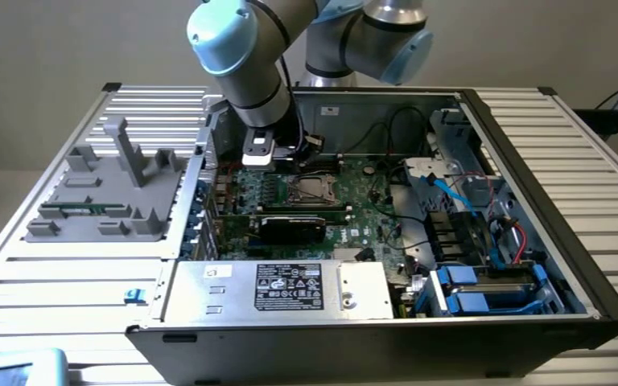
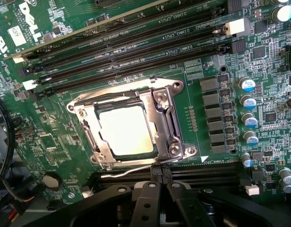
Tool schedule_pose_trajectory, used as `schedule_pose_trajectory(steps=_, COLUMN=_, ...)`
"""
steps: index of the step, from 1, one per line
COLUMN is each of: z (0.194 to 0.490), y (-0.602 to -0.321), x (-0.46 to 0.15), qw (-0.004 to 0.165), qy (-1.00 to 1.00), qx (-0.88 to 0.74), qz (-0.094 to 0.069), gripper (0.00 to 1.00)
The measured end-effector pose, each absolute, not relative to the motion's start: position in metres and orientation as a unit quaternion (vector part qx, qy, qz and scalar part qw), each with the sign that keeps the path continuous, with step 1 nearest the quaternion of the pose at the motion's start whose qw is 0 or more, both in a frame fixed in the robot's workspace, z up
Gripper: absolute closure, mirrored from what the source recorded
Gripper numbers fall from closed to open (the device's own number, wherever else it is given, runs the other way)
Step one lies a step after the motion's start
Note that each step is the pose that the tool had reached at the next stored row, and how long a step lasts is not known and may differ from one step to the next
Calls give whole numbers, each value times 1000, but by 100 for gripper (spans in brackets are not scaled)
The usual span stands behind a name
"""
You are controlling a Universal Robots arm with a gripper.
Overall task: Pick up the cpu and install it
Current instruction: 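Install the first cpu locking lever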
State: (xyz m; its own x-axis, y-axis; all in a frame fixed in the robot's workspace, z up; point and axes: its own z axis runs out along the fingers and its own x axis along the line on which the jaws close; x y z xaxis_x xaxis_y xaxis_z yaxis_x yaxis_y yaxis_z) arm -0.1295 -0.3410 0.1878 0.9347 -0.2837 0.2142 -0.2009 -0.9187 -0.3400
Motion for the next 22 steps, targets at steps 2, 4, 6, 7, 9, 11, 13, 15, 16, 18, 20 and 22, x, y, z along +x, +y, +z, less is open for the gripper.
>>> schedule_pose_trajectory(steps=2, z=187, y=-341, x=-129, qw=158, qy=125, qx=-971, qz=-131, gripper=89)
schedule_pose_trajectory(steps=4, z=187, y=-341, x=-129, qw=158, qy=125, qx=-971, qz=-131, gripper=89)
schedule_pose_trajectory(steps=6, z=187, y=-341, x=-129, qw=157, qy=125, qx=-971, qz=-131, gripper=89)
schedule_pose_trajectory(steps=7, z=187, y=-341, x=-128, qw=157, qy=125, qx=-971, qz=-131, gripper=89)
schedule_pose_trajectory(steps=9, z=187, y=-341, x=-128, qw=157, qy=125, qx=-971, qz=-131, gripper=89)
schedule_pose_trajectory(steps=11, z=187, y=-341, x=-128, qw=156, qy=125, qx=-971, qz=-131, gripper=89)
schedule_pose_trajectory(steps=13, z=186, y=-341, x=-127, qw=156, qy=124, qx=-971, qz=-131, gripper=89)
schedule_pose_trajectory(steps=15, z=186, y=-341, x=-127, qw=155, qy=124, qx=-971, qz=-131, gripper=89)
schedule_pose_trajectory(steps=16, z=186, y=-341, x=-127, qw=155, qy=124, qx=-971, qz=-131, gripper=89)
schedule_pose_trajectory(steps=18, z=187, y=-341, x=-127, qw=155, qy=124, qx=-971, qz=-131, gripper=89)
schedule_pose_trajectory(steps=20, z=186, y=-341, x=-126, qw=155, qy=124, qx=-971, qz=-131, gripper=89)
schedule_pose_trajectory(steps=22, z=186, y=-341, x=-125, qw=155, qy=124, qx=-971, qz=-131, gripper=89)
